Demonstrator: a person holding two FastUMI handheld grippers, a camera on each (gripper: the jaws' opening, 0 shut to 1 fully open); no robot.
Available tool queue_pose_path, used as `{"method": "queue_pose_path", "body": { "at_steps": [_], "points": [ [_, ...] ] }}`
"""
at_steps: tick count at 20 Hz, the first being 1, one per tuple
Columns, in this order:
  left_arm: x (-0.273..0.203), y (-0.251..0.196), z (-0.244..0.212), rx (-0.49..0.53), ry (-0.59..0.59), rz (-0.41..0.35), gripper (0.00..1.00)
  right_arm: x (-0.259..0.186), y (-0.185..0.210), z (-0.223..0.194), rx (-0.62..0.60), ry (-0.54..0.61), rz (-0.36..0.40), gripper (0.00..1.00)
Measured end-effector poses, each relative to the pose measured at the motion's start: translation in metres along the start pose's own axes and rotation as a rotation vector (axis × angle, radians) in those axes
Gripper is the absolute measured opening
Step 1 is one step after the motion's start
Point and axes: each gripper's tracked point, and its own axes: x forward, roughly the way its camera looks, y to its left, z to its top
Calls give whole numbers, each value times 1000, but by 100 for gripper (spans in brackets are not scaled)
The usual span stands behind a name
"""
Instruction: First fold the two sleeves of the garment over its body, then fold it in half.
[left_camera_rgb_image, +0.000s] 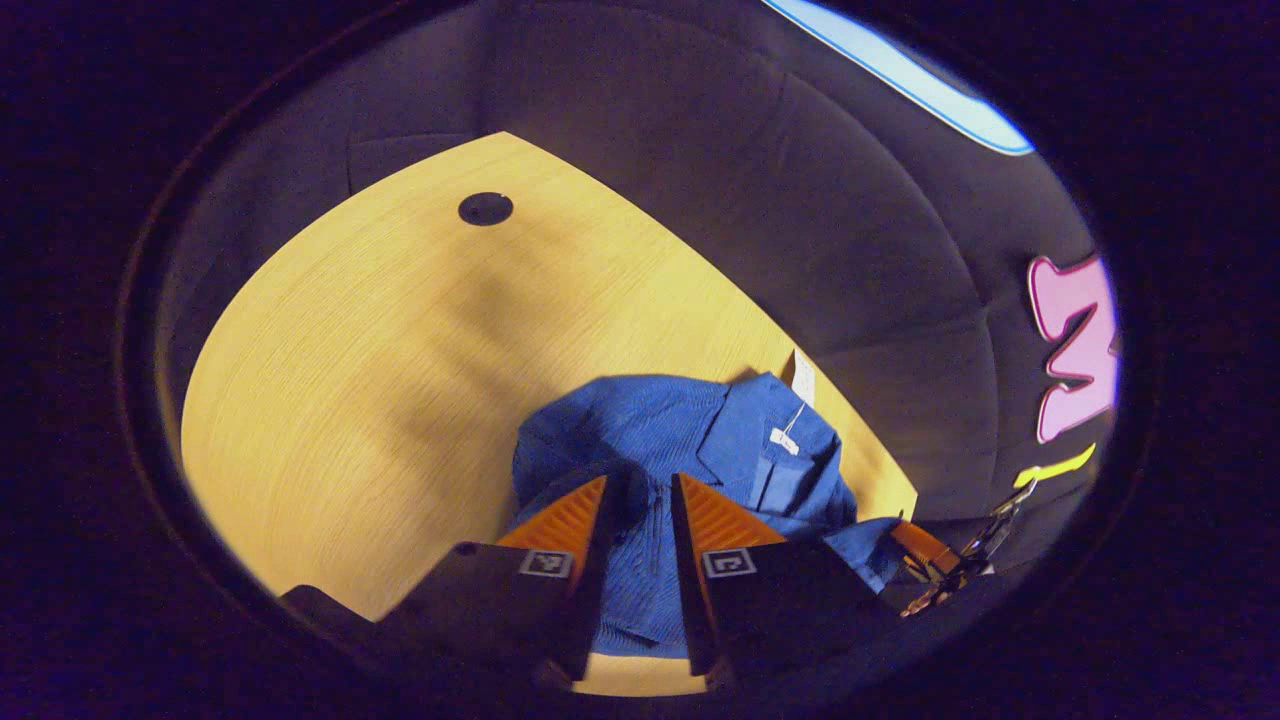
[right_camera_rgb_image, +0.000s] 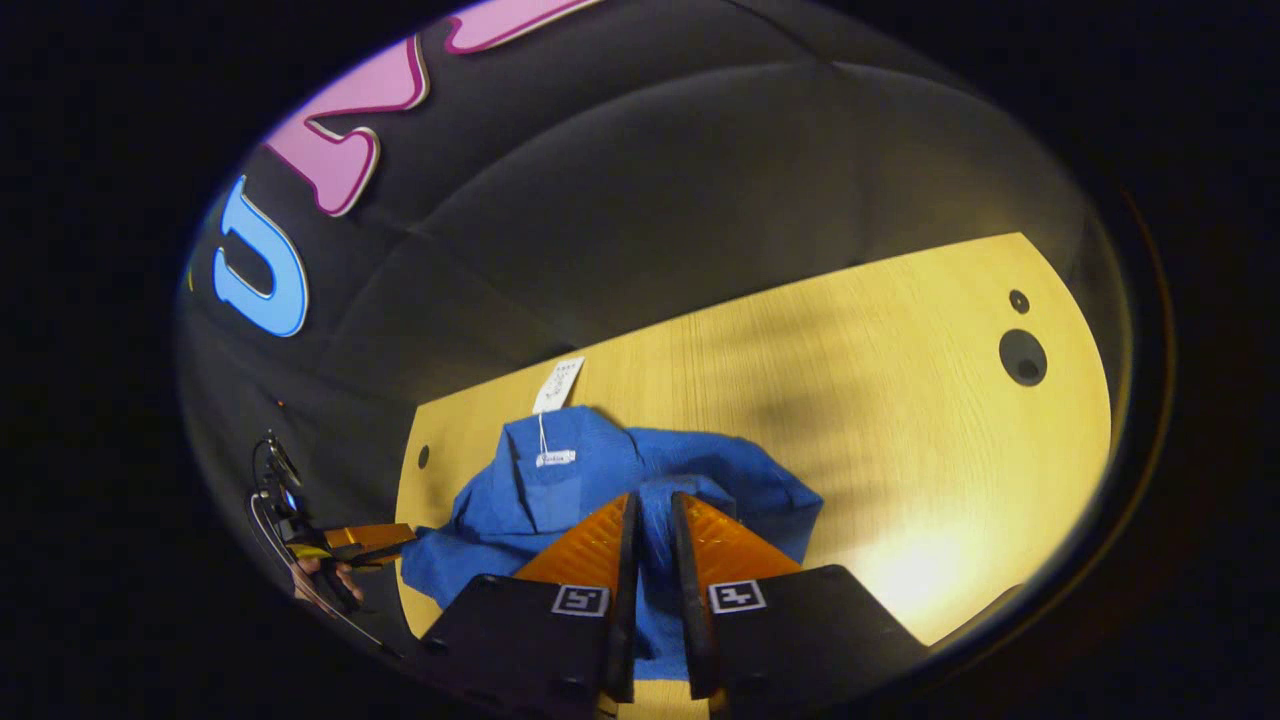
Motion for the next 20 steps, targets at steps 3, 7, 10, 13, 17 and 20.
{"method": "queue_pose_path", "body": {
  "at_steps": [3,7,10,13,17,20],
  "points": [
    [-17,15,17,53,-80,59,65,-13,-3,33,-52,-145,-25,34],
    [-62,-25,52,234,-301,14,69,-48,24,54,-337,-319,-45,69],
    [-101,-54,44,347,-392,6,76,-72,50,49,-573,-382,-53,95],
    [-140,-85,46,441,-553,26,83,-104,86,50,-634,-468,-28,96],
    [-189,-119,32,577,-737,63,85,-152,127,67,-605,-594,21,96],
    [-216,-148,15,633,-798,20,84,-189,143,70,-599,-650,25,96]
  ]
}}
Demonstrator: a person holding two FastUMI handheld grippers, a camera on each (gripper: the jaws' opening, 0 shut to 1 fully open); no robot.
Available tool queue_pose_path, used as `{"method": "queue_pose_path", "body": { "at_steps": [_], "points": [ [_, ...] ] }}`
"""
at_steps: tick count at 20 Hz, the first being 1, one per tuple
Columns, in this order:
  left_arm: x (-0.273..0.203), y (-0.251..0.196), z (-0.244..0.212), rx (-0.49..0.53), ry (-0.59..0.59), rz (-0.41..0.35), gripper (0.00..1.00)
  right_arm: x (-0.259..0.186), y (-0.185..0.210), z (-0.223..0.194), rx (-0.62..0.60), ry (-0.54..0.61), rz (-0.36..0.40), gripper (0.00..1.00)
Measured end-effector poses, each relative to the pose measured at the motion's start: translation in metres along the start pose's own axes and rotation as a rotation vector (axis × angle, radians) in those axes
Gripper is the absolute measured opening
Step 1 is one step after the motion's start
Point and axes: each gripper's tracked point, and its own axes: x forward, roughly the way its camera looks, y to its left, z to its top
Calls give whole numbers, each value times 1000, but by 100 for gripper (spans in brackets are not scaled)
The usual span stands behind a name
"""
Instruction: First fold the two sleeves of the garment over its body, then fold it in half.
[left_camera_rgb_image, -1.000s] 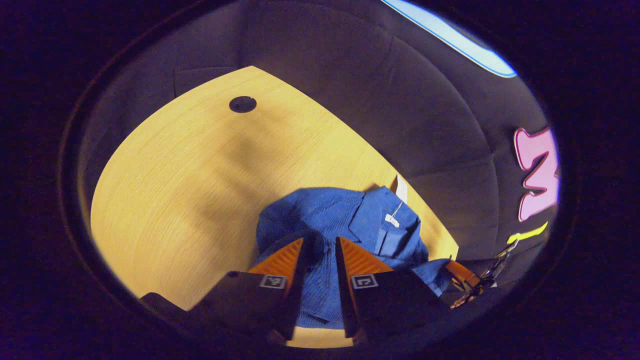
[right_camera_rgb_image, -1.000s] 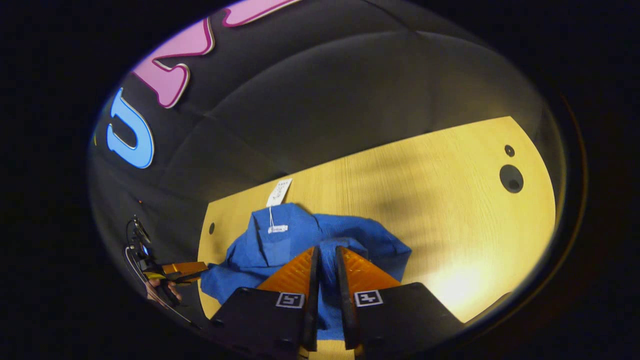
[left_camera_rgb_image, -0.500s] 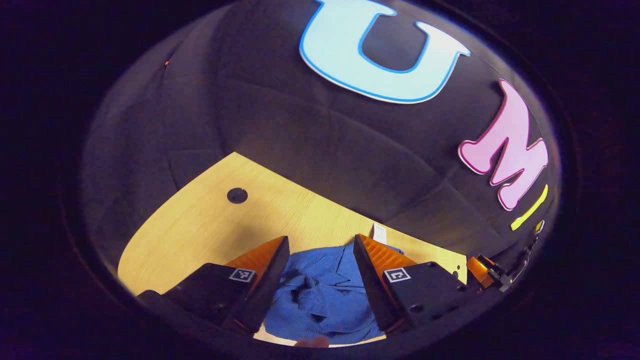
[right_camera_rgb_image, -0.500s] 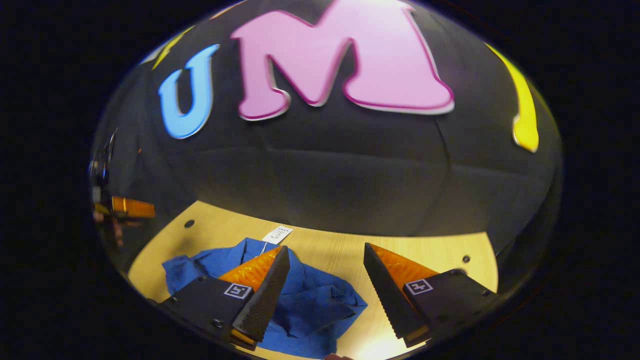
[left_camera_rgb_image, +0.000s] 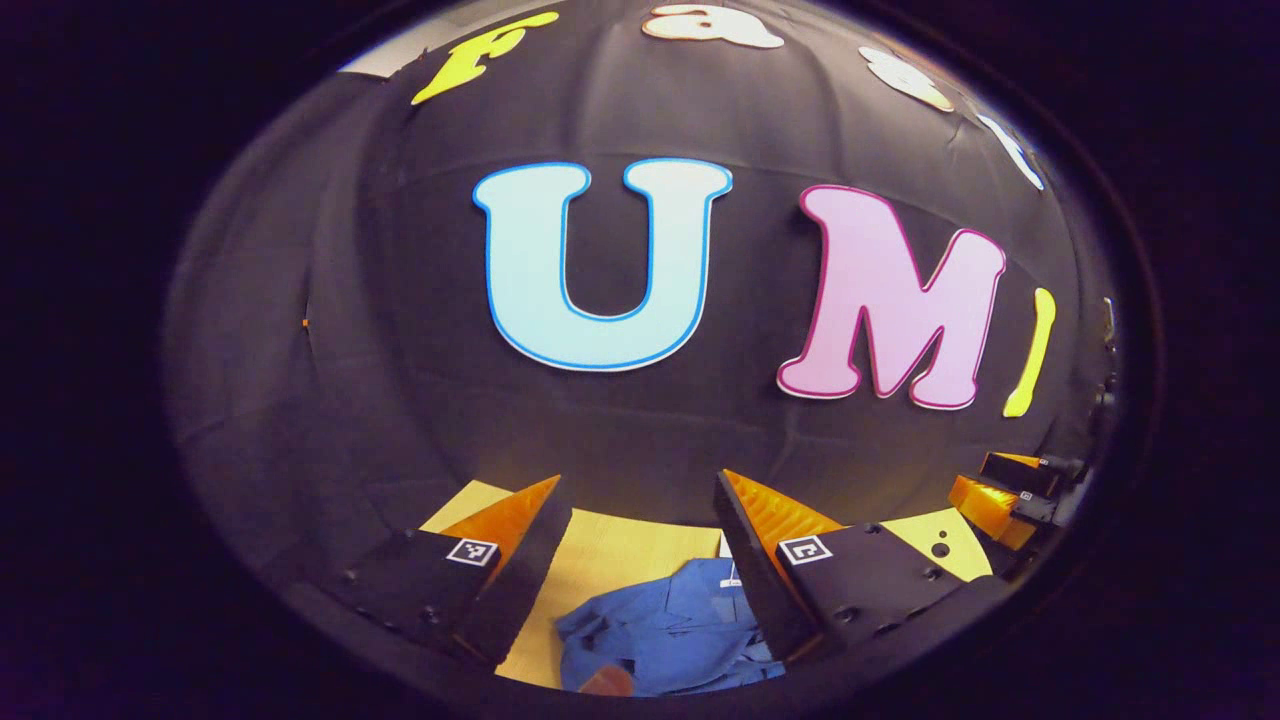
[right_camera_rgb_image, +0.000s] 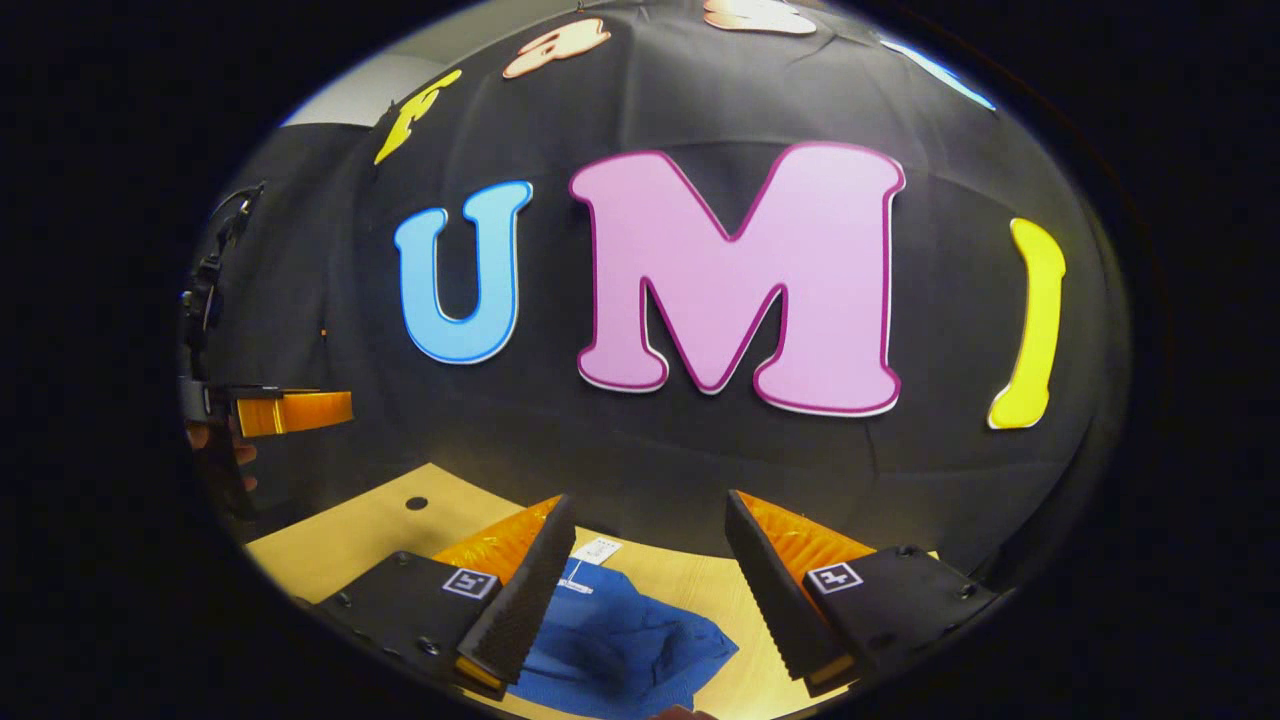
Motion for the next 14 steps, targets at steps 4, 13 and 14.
{"method": "queue_pose_path", "body": {
  "at_steps": [4,13,14],
  "points": [
    [-36,-32,21,39,-78,-58,84,-28,10,21,-3,-36,-21,96],
    [-128,-62,45,148,-252,-101,84,-120,66,66,-38,-127,-66,96],
    [-135,-64,45,158,-262,-102,84,-132,73,70,-40,-138,-70,96]
  ]
}}
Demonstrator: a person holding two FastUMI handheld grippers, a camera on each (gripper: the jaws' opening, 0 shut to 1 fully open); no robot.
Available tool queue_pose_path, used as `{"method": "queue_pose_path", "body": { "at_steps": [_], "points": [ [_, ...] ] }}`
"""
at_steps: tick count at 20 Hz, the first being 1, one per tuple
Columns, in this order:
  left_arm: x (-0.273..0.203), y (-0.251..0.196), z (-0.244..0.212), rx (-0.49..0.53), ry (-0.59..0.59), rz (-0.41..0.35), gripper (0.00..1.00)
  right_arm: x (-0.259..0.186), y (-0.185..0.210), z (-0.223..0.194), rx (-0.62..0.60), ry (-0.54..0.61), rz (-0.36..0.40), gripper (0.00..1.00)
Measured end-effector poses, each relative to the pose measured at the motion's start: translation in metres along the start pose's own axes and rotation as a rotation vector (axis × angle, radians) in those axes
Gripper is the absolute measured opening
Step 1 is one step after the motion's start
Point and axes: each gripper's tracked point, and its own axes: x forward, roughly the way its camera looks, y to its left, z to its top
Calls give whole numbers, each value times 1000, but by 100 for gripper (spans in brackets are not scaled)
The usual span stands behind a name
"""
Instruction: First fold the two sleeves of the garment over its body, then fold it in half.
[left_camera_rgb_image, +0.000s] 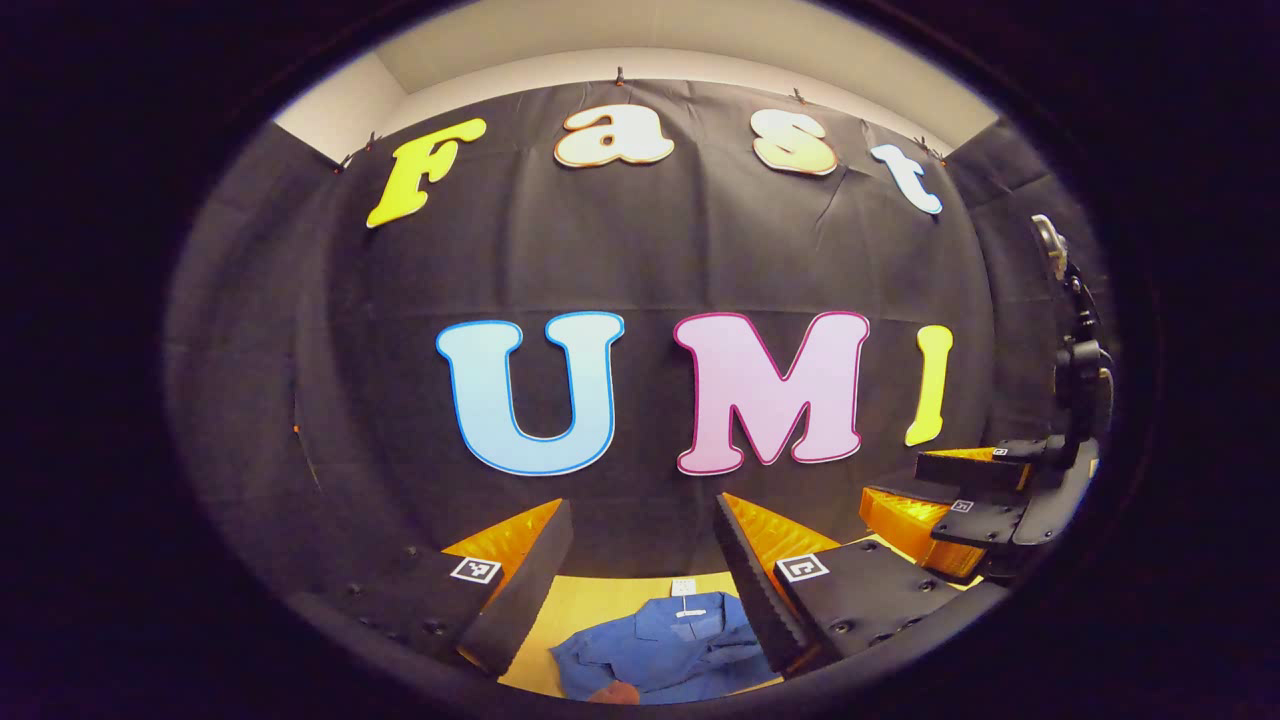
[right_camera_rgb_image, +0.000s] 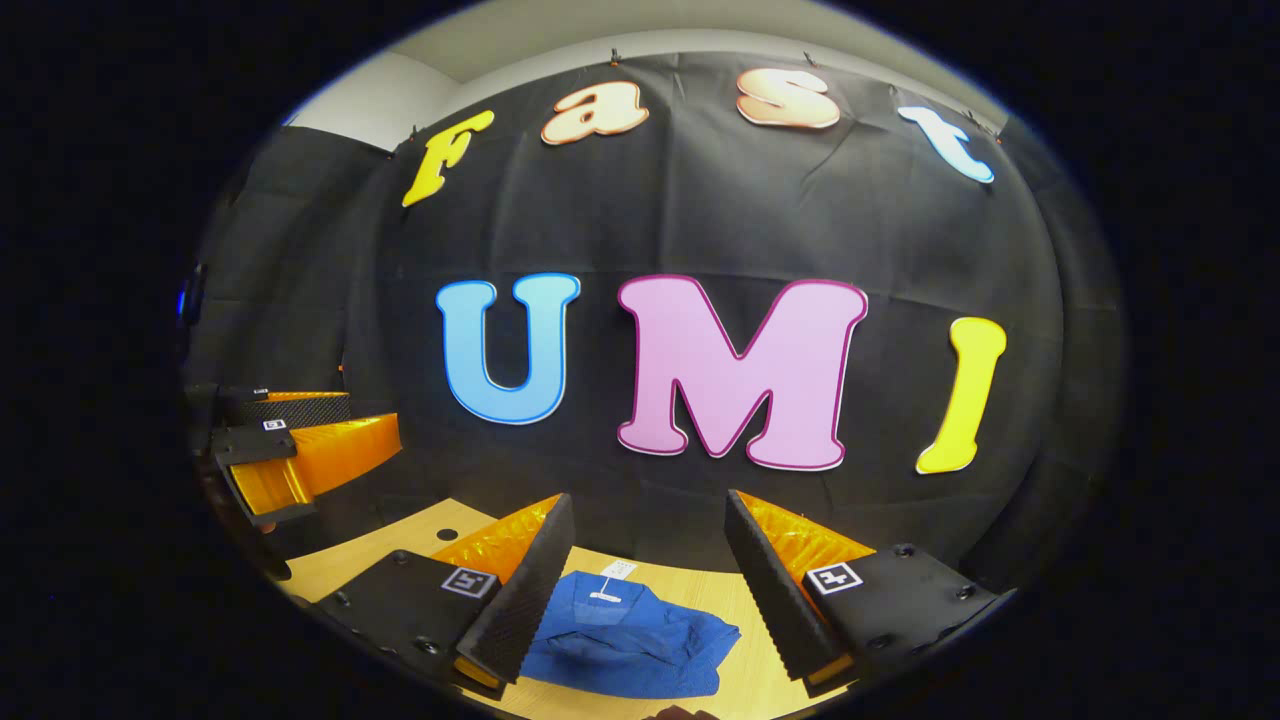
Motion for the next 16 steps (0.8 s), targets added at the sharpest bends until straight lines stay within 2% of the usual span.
{"method": "queue_pose_path", "body": {
  "at_steps": [1,4,8,9,10,11,12,16],
  "points": [
    [-5,-4,2,4,-7,-10,81,-13,7,7,0,-14,-1,96],
    [-16,4,2,4,-5,-5,81,-42,21,35,-20,-74,9,96],
    [-35,6,9,-14,-22,-3,81,-81,18,64,-17,-136,-17,96],
    [-41,7,10,-18,-21,-2,81,-93,20,70,-10,-145,-17,88],
    [-54,10,11,-19,-22,-2,81,-102,23,72,-4,-147,-16,89],
    [-68,14,10,-21,-26,0,81,-111,25,76,0,-151,-12,96],
    [-87,19,6,-21,-34,1,81,-119,25,78,1,-154,-14,88],
    [-112,29,13,11,-60,22,81,-143,13,90,-14,-167,-44,89]
  ]
}}
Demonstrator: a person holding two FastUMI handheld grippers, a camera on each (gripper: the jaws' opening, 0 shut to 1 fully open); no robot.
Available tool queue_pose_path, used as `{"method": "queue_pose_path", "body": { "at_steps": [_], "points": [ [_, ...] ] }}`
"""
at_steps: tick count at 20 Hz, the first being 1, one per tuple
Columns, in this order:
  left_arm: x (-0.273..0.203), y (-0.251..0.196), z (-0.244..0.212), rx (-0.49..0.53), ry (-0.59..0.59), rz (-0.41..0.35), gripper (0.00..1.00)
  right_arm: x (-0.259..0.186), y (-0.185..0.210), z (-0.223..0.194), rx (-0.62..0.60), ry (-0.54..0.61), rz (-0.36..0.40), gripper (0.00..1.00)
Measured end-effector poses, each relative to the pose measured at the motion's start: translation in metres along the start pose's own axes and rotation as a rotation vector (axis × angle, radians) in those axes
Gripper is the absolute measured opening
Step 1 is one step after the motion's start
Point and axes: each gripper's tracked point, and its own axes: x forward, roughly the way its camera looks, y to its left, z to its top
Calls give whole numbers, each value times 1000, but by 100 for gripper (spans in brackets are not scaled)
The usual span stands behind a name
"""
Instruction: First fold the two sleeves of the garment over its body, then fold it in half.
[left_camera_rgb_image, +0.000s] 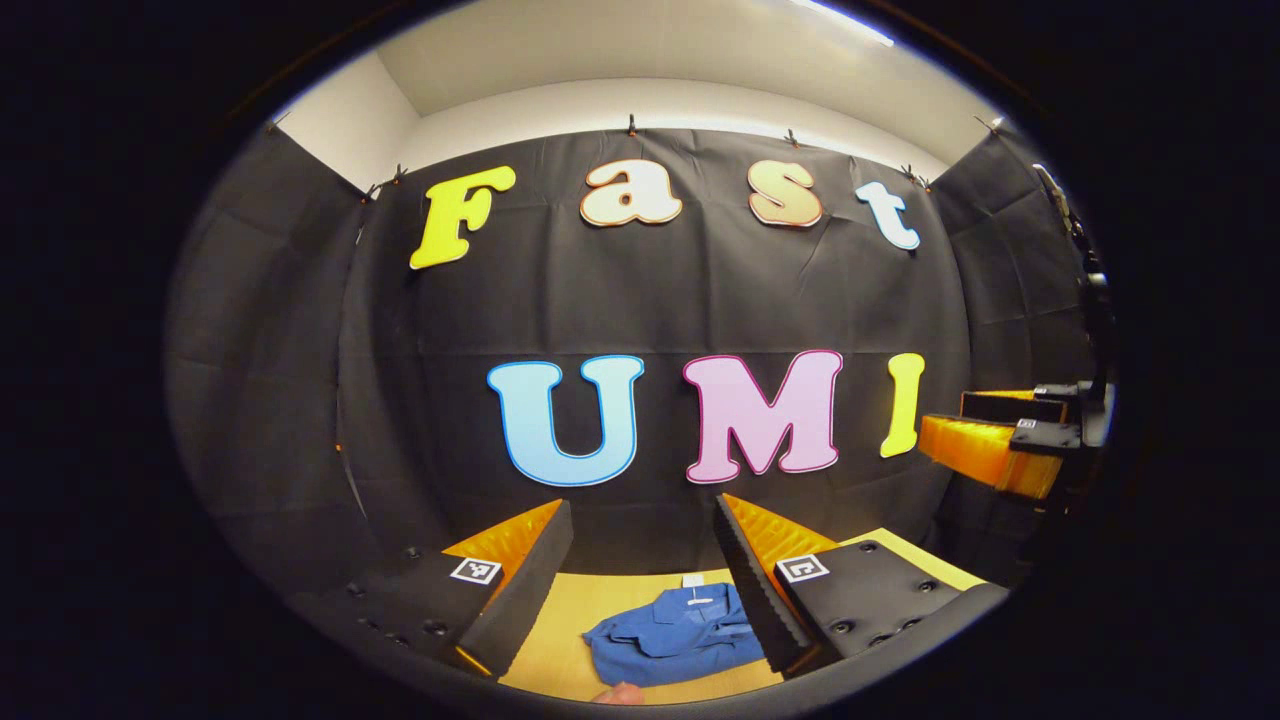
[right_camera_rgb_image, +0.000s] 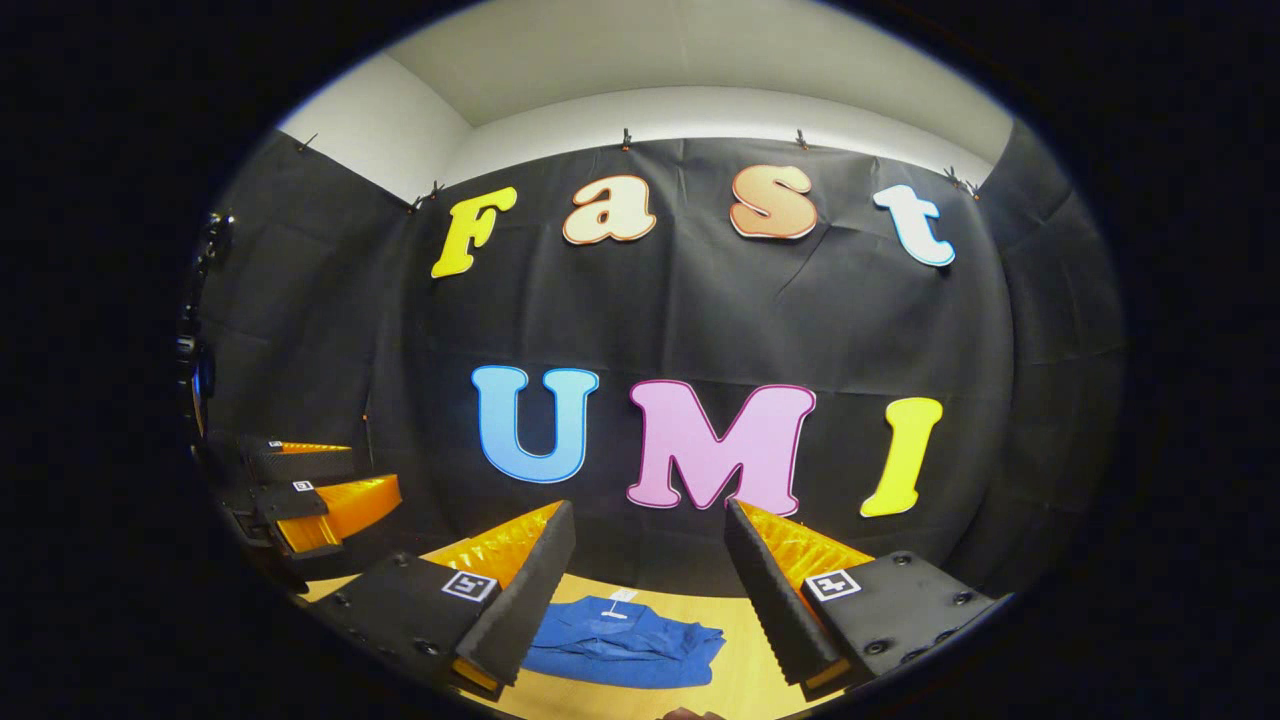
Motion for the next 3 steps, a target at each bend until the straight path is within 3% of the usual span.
{"method": "queue_pose_path", "body": {
  "at_steps": [3],
  "points": [
    [-11,3,7,20,-26,8,81,-11,-17,11,-3,-11,-39,89]
  ]
}}
